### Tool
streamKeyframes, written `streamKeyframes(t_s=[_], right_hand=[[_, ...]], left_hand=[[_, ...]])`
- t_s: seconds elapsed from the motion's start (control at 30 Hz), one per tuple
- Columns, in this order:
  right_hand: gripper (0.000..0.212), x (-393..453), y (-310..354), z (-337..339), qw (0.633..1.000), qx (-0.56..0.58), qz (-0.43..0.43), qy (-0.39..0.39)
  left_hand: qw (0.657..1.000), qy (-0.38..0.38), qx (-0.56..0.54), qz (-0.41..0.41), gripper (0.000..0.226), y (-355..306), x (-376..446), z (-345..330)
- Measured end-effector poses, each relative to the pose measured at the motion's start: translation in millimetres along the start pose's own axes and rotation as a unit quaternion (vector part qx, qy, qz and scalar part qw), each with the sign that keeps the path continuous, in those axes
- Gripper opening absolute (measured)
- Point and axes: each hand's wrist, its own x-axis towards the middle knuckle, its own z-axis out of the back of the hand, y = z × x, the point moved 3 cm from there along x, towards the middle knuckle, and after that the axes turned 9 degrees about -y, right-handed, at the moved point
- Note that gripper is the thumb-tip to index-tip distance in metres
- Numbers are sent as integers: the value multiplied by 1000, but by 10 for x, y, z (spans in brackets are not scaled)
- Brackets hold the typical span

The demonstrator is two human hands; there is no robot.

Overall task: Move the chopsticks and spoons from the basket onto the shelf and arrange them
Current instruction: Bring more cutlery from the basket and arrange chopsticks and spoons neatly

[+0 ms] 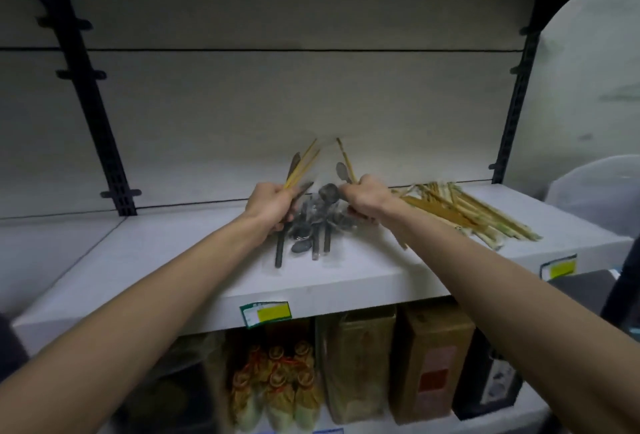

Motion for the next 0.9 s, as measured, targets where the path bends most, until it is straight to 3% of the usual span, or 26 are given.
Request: streamKeyframes(t_s=[0.17, 0.27, 0.33, 0.47, 0.67, 0.9], right_hand=[[34, 78, -75, -42, 982, 125, -40, 133], [37, 117, -95, -53, 972, 152, -41, 177], [25, 104, -114, -21, 966, 161, -53, 194], [20, 130, -190, 0, 965, 152, -49, 207], [49, 178, -225, -35, 966, 141, -39, 213], [44, 201, -222, -96, 976, 99, 7, 193]], left_hand=[[994, -74, 74, -21, 25, 38, -129, -56], [987, -111, 109, -29, 28, 85, -240, -69], [983, -131, 123, -31, 24, 97, -310, -67], [973, -161, 160, -45, 19, 74, -349, -38], [972, -177, 150, -29, 24, 57, -334, 26], [958, -173, 217, -77, 25, -57, -341, 88]])
